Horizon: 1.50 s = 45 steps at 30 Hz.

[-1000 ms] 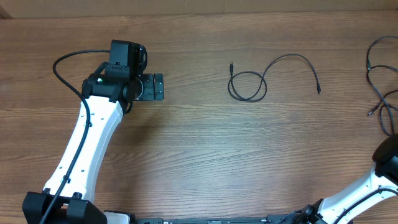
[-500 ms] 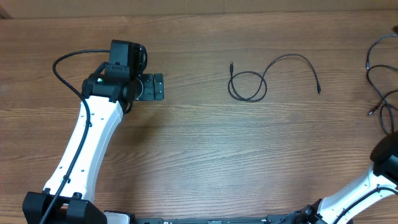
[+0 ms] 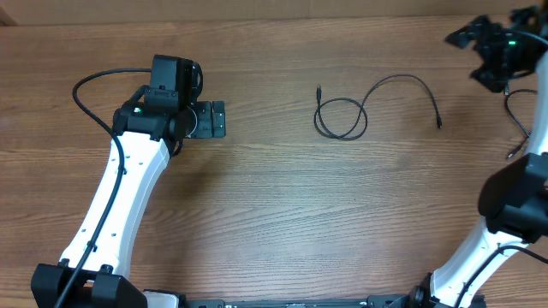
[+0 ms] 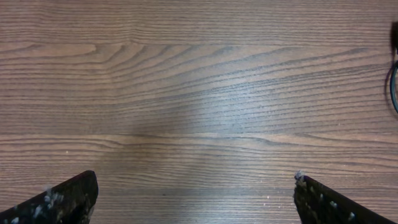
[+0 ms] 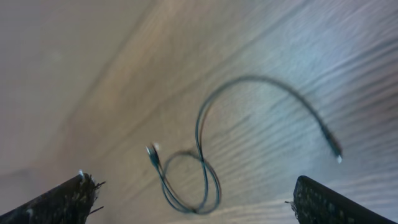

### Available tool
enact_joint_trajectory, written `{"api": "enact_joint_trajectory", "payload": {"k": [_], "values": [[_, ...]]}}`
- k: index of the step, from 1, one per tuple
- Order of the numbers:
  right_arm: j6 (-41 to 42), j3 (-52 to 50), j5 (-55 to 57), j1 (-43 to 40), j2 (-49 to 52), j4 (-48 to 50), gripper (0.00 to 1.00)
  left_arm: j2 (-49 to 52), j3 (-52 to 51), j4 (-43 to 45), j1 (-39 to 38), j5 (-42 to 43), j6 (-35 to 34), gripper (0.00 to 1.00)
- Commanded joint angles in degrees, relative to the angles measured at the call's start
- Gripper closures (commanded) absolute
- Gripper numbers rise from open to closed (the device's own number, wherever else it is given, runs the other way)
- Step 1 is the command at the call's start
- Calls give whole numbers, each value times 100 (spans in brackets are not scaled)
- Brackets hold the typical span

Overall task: Untangle cables
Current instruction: 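Move the right gripper down to the last cable and grasp it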

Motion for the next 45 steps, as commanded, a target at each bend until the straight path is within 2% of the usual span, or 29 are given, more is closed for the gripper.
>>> {"api": "enact_joint_trajectory", "payload": {"k": [1,13,17,22,28,36,45], "values": [[-79,-13,811,468,-72,-278,0,-74,48,20,24,-74,125,0],[-63,-94,1440,1567,-70,-1019,0,-74,48,22,24,-74,125,0],[278,-426,1451,1801,-70,-1005,0,-74,48,20,24,-74,125,0],[1038,-1246,1449,2072,-70,-588,0,-76,48,20,24,-74,125,0],[1097,-1845,1495,2413,-70,-4,0,-76,48,22,24,-74,125,0],[1952,-2756,1488,2623,-70,750,0,-74,48,22,24,-74,125,0],[2081,-3250,1274,2629,-70,1344,0,-74,48,22,24,-74,125,0]]}}
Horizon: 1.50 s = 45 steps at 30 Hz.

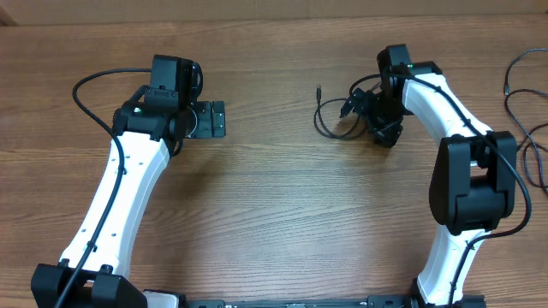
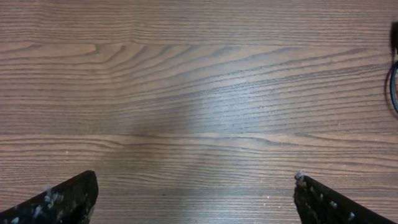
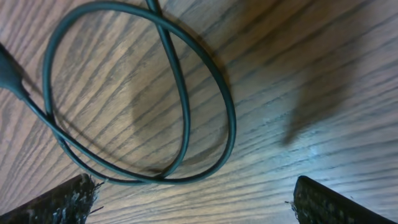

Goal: Untangle cables

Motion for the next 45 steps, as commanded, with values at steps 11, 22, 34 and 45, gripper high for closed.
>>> {"api": "enact_joint_trajectory", "payload": {"k": [11,22,34,45], "values": [[160,-225,39,74,-72,354,1,-74,48,22,24,-74,122,0],[160,-920,35,149,-72,1156,5,-74,48,22,24,-74,122,0],[334,-1290,26,149,-72,1716,24,-74,48,20,24,-74,122,0],[435,-1895,35,153,-72,2828,40,-76,48,22,24,-74,122,0]]}}
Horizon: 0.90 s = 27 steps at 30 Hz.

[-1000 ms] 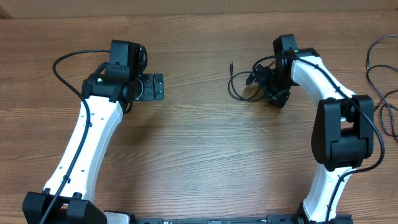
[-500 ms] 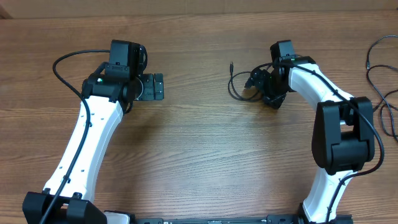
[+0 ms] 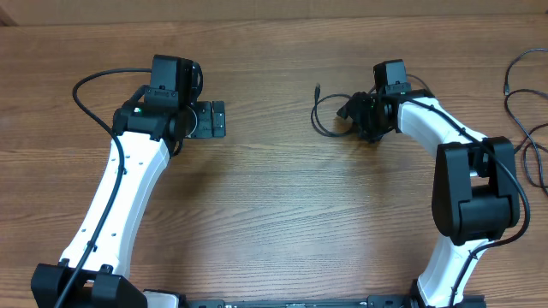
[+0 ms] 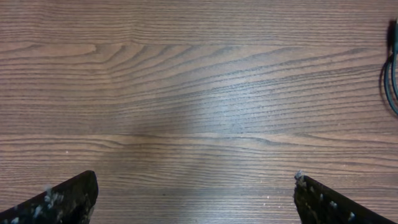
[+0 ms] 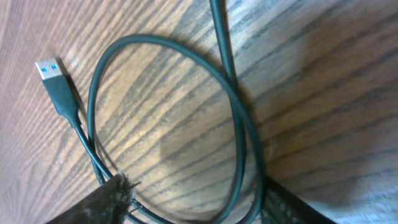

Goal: Untangle cables

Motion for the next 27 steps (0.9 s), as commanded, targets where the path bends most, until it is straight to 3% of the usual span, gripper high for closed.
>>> {"api": "enact_joint_trajectory", "payload": {"k": [1,12,21,27], "values": [[28,-385,175,28,295,90,43,-74,48,22,24,-74,122,0],[0,-391,719,28,295,118,76,-74,48,20,24,-74,122,0],[-496,-393,1268,28,295,-345,83,-74,48,22,24,-74,122,0],[-667,-393,1436,28,295,-540,93,-74,48,22,24,-74,122,0]]}}
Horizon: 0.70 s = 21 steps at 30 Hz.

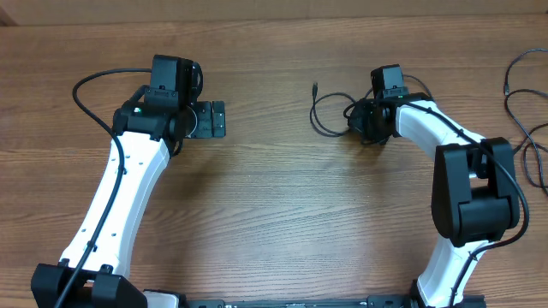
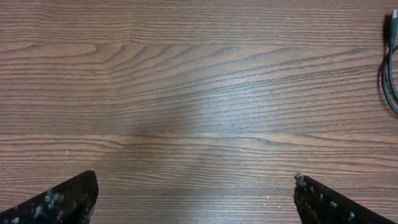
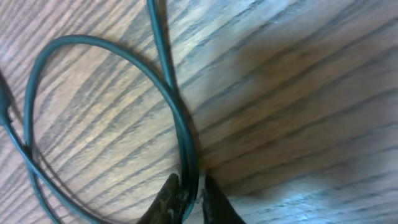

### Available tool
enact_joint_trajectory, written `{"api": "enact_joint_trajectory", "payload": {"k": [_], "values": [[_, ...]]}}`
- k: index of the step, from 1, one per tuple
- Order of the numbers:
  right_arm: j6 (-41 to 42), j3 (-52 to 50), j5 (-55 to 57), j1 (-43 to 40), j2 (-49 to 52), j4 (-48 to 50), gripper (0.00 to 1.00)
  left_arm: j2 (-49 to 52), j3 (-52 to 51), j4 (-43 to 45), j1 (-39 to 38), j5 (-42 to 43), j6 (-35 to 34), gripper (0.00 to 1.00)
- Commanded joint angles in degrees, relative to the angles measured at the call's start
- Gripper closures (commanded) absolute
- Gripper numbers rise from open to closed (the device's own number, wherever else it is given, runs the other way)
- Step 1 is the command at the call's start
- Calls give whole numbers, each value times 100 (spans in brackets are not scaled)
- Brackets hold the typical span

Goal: Untangle cables

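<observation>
A thin dark cable (image 1: 324, 115) lies looped on the wooden table, one plug end (image 1: 315, 87) pointing to the far side. My right gripper (image 1: 358, 121) is down on the loop's right side, shut on the cable (image 3: 180, 124) where two strands run together between the fingertips (image 3: 173, 198). Under the right arm the cable's remaining length is hidden. My left gripper (image 1: 216, 119) hovers open over bare wood at the left; in its wrist view its fingers (image 2: 62, 199) stand wide apart and the cable (image 2: 389, 68) shows only at the right edge.
The wooden table (image 1: 274, 214) fills the view. Other dark cables (image 1: 518, 85) trail at the far right edge, beside the right arm's base. The left arm's own cable (image 1: 90, 85) arcs at the far left.
My right gripper's fingers, then partly apart around the loop, have shut on the cable's doubled strands. The loop has shifted slightly. The left arm has not moved.
My right gripper was first high at the far right corner, the cable lying as a loop with a long tail. Then it stood open low over the loop, then closer around the strands, and now pinches them. The left gripper stayed open throughout.
</observation>
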Motion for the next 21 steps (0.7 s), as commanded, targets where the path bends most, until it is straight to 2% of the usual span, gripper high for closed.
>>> {"api": "enact_joint_trajectory", "payload": {"k": [1,10,13,15,21], "values": [[-173,-271,612,-15,341,-229,96,-74,48,20,24,-74,125,0],[-173,-254,540,-15,339,-240,96,-74,48,20,24,-74,125,0],[-175,24,546,-17,328,-516,96,-74,48,20,24,-74,125,0],[-286,385,546,-26,282,-785,96,-74,48,22,24,-74,125,0],[-459,2297,1014,-28,-15,-2037,96,-74,48,22,24,-74,125,0]]}}
